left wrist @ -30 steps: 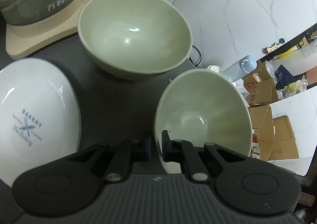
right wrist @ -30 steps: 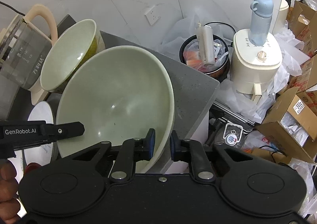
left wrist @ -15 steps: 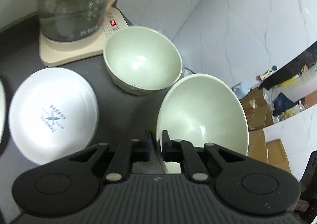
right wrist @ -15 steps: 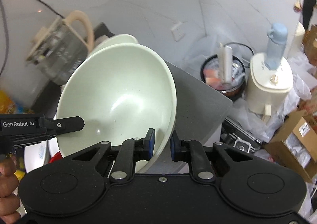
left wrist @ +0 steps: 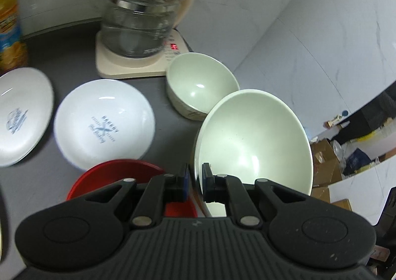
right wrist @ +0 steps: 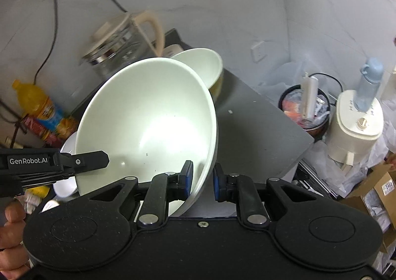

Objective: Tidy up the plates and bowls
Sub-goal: 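Lift the pale green bowl with both grippers and lower it into the red bowl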

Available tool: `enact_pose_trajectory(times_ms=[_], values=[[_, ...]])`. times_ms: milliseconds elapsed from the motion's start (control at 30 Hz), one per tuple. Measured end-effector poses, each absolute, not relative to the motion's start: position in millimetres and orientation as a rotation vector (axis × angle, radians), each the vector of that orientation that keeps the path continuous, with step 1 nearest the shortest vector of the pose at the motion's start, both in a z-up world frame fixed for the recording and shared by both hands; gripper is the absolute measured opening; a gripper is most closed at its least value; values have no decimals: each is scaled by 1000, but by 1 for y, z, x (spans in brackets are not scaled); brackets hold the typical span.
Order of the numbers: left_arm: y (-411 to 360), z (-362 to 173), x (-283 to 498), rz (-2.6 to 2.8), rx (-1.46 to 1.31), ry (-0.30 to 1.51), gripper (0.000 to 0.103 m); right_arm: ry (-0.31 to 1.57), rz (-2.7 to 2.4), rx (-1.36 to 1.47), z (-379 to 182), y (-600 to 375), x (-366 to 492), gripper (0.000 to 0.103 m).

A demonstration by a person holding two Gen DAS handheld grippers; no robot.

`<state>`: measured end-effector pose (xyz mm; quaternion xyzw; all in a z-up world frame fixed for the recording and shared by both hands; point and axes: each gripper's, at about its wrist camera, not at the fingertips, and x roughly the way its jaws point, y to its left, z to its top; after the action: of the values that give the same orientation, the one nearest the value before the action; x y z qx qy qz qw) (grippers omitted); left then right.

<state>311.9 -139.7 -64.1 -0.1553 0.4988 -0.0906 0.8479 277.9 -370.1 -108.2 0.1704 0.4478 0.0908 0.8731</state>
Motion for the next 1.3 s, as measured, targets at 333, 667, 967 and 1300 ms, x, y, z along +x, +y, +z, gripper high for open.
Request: enact_pose_trajectory(times_ms=[333,667,967,1300], values=[[-108,-58,279,-77,-385,1028,9,942,306,298,-101,-343,273,17],[-82,-66,256,12,-433,1047,9,975,381,236,-104,-313,272,17],[-61,-86,244,57,-485,1105,9,1021,417,205,-114,-294,271,17],[-51,-109,242,62,-534,1190,9,1087,391,221,-132,-287,277,16]])
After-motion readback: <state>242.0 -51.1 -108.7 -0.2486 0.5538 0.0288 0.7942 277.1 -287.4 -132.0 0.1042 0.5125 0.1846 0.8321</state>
